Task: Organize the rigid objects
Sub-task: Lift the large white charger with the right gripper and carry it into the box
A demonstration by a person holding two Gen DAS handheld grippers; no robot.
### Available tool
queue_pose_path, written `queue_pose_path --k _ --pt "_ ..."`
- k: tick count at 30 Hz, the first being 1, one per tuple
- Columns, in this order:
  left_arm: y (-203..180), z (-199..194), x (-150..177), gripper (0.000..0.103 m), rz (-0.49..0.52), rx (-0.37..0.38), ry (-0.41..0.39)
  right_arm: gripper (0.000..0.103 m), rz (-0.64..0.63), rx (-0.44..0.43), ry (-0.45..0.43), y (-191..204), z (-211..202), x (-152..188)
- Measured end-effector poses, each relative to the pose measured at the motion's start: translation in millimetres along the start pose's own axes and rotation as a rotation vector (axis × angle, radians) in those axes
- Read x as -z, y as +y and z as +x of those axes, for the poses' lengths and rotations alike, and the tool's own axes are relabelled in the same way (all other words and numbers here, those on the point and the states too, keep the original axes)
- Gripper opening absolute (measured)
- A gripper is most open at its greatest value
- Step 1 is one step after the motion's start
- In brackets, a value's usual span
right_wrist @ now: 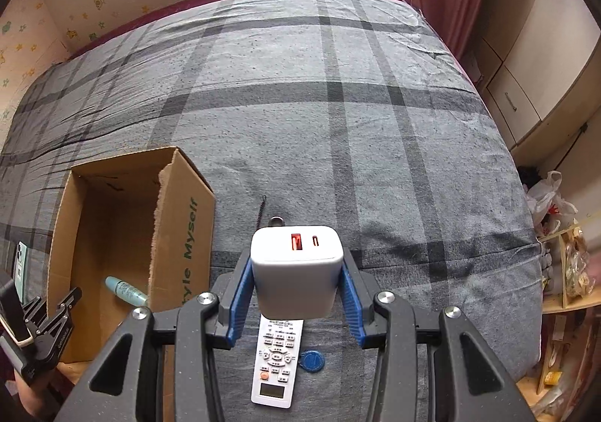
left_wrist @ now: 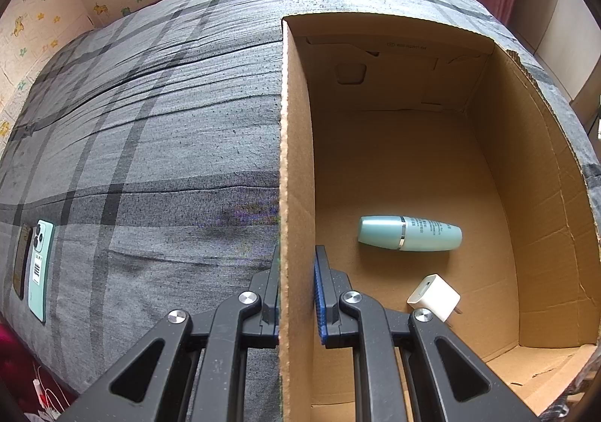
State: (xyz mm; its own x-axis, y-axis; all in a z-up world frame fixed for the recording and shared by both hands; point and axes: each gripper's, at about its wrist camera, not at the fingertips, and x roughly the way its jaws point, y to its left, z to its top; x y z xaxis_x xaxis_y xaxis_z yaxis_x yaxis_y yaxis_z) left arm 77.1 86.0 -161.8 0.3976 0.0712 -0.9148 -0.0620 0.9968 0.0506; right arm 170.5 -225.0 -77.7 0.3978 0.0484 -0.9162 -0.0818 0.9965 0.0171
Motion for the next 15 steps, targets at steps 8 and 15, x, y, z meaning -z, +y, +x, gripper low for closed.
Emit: queue_pose_path --k 8,15 --pt "2 0 -1 0.015 -0.003 0.003 0.001 0.046 -0.096 -0.054 -0.019 48 -16 0" --pt "2 0 0 0.014 -0.005 0.005 0.0 0.045 -0.18 -0.12 -0.024 99 -20 4"
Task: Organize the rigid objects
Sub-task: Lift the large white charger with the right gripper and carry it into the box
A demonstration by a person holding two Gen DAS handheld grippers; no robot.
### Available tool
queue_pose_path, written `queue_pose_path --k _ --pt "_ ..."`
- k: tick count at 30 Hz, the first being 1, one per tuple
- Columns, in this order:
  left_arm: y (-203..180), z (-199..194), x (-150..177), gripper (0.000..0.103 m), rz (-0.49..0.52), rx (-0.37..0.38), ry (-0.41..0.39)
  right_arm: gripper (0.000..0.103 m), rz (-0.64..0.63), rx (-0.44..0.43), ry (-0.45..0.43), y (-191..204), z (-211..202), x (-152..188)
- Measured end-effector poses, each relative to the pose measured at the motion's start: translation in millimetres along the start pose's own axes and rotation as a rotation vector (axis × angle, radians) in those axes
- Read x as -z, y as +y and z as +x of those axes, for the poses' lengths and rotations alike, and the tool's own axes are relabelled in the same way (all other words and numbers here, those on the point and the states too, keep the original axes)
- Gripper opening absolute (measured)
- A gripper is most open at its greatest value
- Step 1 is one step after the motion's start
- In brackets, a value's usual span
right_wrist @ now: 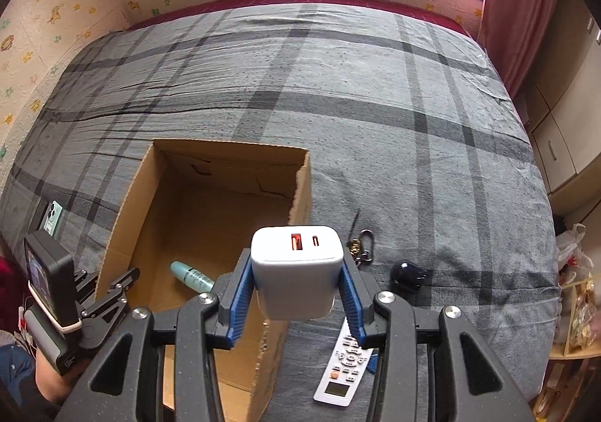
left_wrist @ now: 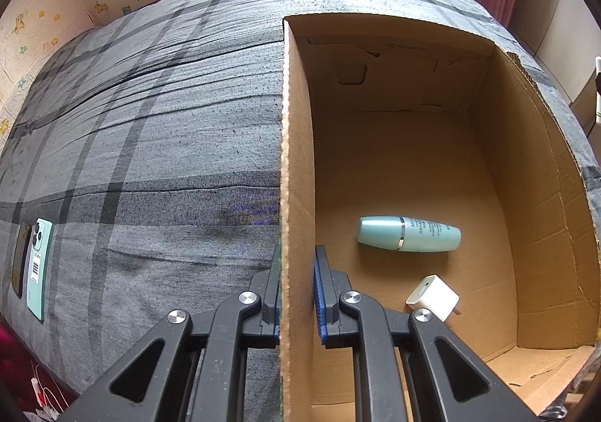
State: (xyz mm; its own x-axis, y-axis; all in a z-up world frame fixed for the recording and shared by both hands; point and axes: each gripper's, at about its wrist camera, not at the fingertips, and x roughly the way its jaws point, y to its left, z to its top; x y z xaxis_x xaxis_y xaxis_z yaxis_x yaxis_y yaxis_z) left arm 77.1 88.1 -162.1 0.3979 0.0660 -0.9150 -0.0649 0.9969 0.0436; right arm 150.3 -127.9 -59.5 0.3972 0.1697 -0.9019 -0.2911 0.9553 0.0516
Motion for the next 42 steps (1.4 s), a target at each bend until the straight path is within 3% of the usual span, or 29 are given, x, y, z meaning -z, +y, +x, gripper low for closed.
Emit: queue_pose_path --k 14,30,42 --pt "0 0 0 0.015 0.002 0.0 -0.001 0.046 -0.099 -0.077 0.094 76 56 8" --pt "-2 -1 1 0.015 0.003 -0.003 -0.004 0.046 -0.095 -0.046 0.239 88 127 19" --pt "-2 -1 0 0.015 0.006 -0.007 -0.003 0.046 -0.093 -0.031 0.27 85 145 23"
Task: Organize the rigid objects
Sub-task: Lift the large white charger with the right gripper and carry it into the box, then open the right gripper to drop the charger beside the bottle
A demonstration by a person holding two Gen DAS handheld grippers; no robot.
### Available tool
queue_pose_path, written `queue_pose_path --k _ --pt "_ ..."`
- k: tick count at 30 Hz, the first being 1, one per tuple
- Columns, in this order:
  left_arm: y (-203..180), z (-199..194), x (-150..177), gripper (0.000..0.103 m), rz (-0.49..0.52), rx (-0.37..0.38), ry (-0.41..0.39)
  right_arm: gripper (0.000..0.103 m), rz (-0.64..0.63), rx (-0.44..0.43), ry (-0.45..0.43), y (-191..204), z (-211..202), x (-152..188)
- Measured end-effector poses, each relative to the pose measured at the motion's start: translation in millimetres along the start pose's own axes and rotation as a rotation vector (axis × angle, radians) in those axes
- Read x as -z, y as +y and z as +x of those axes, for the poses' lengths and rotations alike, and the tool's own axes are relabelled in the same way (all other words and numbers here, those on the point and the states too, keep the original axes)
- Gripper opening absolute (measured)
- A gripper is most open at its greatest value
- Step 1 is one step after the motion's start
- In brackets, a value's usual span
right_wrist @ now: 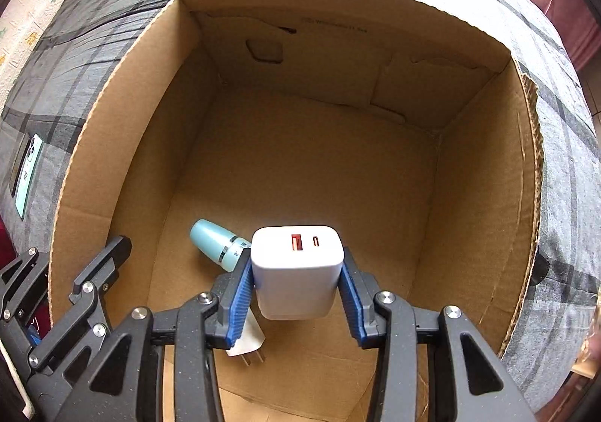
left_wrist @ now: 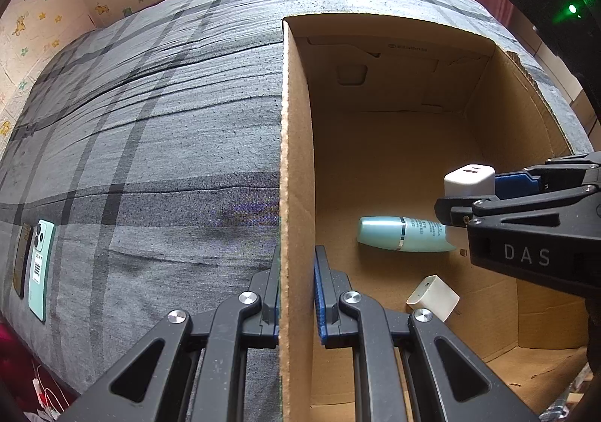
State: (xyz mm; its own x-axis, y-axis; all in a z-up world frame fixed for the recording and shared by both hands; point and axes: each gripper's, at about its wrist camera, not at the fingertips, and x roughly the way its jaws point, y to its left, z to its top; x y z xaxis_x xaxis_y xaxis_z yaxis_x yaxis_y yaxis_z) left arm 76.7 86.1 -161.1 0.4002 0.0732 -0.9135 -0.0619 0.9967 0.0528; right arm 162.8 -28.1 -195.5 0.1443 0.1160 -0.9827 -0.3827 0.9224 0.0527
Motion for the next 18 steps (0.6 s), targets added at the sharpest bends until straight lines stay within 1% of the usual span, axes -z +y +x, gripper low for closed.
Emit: queue_pose_path --k 4,7,9,12,15,18 --pt "-1 0 0 0.015 0.001 -0.002 0.0 0.046 -0.006 -0.006 -0.015 2 -3 1" --pt "-1 -1 0 0.015 -0.001 -0.001 0.0 0.054 -0.018 -0.014 -0.037 3 -11 2" --pt "0 -1 0 0.015 -0.002 -0.002 0.001 0.066 -0.028 -0.008 -0.056 3 -17 4" --pt "-1 -2 0 0.015 0.0 -0.006 0.0 0.077 -0.029 0.002 -0.085 2 -26 6" --pt "-1 -1 0 0.015 0.001 -0.008 0.001 0.084 -0.038 0.009 -0.106 4 -34 8" --pt "-2 -2 0 0.015 0.003 -0.009 0.0 0.085 -0.037 0.008 -0.113 6 -42 8"
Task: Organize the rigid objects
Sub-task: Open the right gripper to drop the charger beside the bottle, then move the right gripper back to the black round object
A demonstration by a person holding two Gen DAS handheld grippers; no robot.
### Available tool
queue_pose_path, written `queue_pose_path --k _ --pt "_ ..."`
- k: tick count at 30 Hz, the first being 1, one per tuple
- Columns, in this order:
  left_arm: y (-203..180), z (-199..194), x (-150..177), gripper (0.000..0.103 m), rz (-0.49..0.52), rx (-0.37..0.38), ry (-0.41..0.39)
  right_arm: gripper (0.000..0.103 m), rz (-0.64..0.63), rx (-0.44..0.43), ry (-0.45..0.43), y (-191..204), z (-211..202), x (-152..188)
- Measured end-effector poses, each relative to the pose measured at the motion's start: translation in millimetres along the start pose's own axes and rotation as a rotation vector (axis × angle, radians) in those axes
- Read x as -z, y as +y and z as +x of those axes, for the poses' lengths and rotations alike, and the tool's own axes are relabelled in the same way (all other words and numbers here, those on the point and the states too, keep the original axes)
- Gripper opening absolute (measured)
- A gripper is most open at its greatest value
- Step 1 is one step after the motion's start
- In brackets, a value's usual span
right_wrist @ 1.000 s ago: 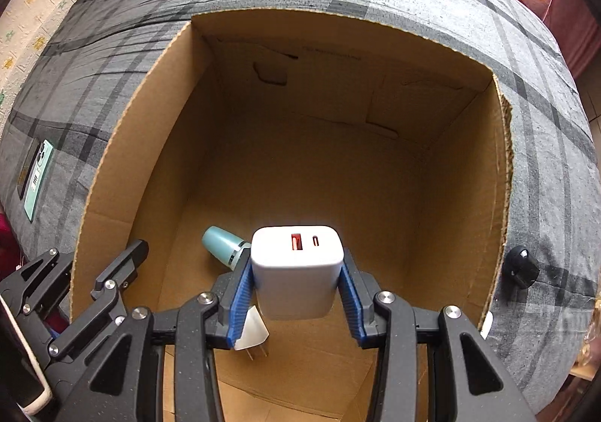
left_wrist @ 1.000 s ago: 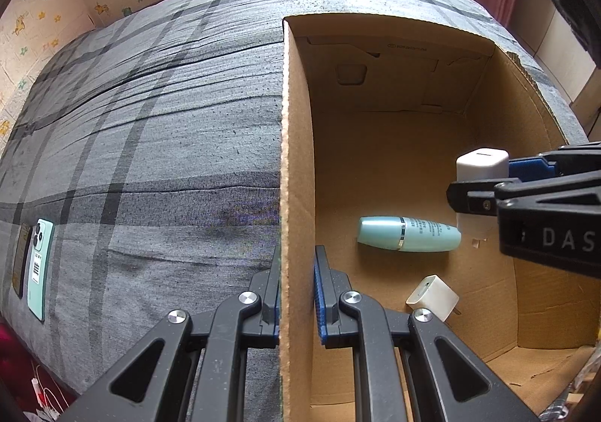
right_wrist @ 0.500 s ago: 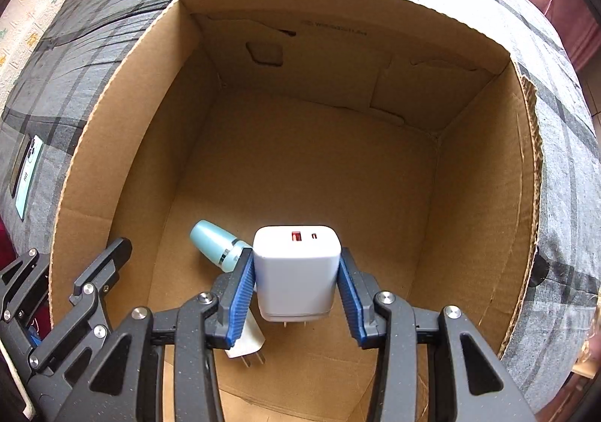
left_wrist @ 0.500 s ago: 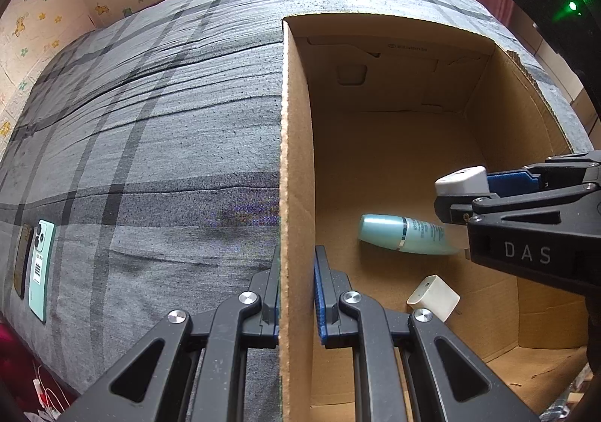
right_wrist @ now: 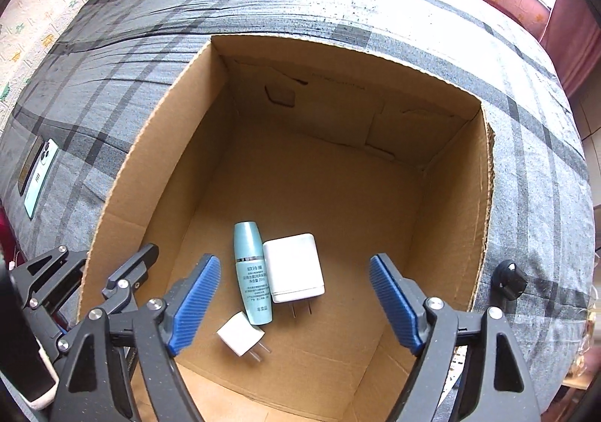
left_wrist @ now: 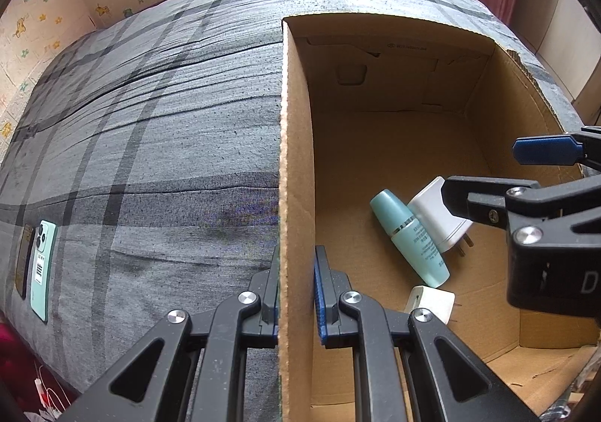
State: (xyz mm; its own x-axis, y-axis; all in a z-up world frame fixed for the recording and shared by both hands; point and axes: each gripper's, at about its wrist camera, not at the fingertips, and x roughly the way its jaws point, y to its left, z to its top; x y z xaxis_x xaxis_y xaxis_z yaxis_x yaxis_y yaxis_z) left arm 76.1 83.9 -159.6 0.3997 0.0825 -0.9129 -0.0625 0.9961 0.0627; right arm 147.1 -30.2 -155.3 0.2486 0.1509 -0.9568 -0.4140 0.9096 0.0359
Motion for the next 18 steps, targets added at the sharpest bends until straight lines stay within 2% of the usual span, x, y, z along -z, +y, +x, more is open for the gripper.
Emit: queue_pose_path --k 12,18 --pt "0 1 0 0.015 0.0 -0.002 0.001 0.1 0.013 0.026 -0.07 -3 -33 -1" --pt "0 1 1 0.015 0.0 -0.007 0.002 0.101 0.027 0.041 -0.107 -16 -47 -2"
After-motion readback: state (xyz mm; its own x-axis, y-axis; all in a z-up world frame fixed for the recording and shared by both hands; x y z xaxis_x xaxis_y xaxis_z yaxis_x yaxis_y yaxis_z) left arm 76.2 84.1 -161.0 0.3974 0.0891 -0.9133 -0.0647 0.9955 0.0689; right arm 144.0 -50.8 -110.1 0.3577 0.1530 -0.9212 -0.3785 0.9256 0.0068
